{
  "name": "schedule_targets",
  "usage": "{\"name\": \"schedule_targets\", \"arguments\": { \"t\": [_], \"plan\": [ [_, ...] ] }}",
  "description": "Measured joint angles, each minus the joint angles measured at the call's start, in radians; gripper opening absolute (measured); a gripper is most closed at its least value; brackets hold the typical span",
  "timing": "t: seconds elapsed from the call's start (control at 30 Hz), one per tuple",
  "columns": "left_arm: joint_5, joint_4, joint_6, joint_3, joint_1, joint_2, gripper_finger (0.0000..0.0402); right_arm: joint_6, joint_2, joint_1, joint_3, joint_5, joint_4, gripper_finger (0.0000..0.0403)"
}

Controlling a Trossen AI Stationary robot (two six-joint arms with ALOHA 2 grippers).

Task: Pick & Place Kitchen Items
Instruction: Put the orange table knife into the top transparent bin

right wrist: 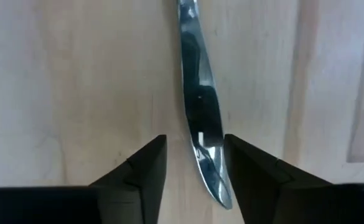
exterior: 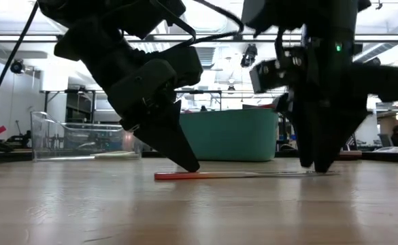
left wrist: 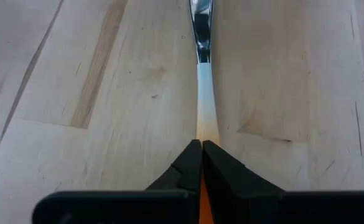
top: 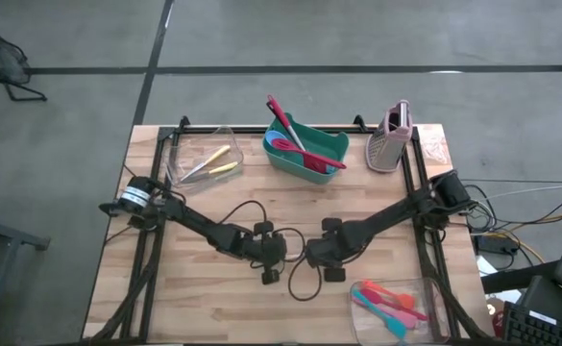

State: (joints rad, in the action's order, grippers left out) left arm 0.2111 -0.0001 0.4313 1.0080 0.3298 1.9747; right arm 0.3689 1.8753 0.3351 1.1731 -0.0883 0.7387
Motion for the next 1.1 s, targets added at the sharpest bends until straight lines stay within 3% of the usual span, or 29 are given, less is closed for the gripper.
{"name": "schedule_targets", "arguments": {
  "t": [0.33, 0.8, 1.1],
  "plan": [
    [-0.001, 0.001, -0.004, 0.001, 0.000, 0.000, 0.0012, -0.054, 0.079, -0.003, 0.019, -0.038, -0.001, 0.0164],
    [-0.015, 0.017, -0.078, 0.002, 0.001, -0.107, 0.0024, -0.110, 0.081, -0.005, 0.016, -0.050, -0.033, 0.0030],
    [-0.010, 0.015, -0.090, -0.001, 0.004, -0.171, 0.0023, -0.120, 0.080, -0.008, 0.019, -0.053, -0.052, 0.0008]
  ]
}}
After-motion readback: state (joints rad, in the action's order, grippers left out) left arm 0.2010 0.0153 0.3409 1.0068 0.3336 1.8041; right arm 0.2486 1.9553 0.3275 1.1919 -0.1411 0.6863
